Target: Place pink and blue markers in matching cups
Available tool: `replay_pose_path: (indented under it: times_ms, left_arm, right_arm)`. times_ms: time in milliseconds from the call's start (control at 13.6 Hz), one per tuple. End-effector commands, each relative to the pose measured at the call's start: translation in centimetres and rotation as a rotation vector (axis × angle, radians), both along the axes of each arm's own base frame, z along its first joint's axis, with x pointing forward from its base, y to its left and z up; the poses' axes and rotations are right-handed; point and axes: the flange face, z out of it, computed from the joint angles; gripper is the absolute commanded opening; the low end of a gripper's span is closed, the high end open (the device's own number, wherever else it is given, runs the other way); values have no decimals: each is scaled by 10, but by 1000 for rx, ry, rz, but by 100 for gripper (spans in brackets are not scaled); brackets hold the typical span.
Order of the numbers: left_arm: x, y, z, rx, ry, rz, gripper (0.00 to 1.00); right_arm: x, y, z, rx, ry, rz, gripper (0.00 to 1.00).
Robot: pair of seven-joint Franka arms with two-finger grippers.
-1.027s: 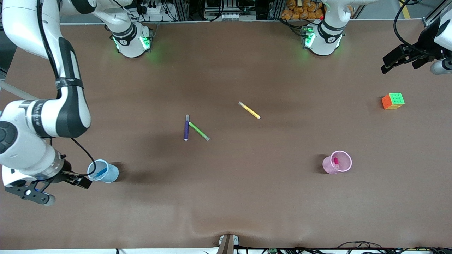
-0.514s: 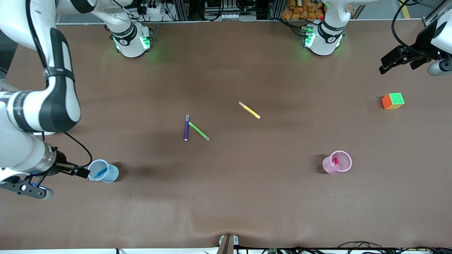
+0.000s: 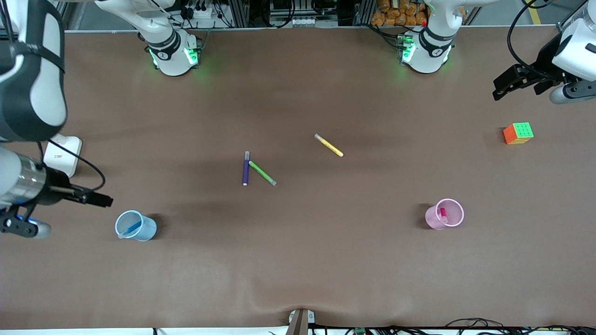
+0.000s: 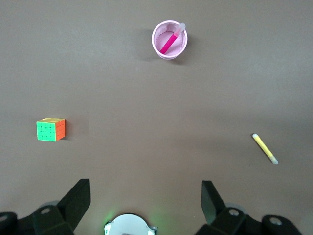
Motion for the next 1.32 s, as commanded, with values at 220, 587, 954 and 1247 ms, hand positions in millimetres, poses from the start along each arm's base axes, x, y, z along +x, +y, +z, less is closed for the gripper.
replay_pose_path:
  times_ms: [220,587,954,1247]
  left_arm:
    - [-2,0,4,17,-26,12,100]
    - [-7,1,12,14,-29,3,100]
    - [-9,4,23,9,-22,-1,100]
    - [-10,4,22,6,-14,-3,100]
  right_arm:
    - [-69,-18,96,36,29,78,100]
    - [-116,-22,113,-41,19,100,100]
    - [-154,-44,102,-37,6,156,100]
    - [-159,-37,90,-31,28,178,100]
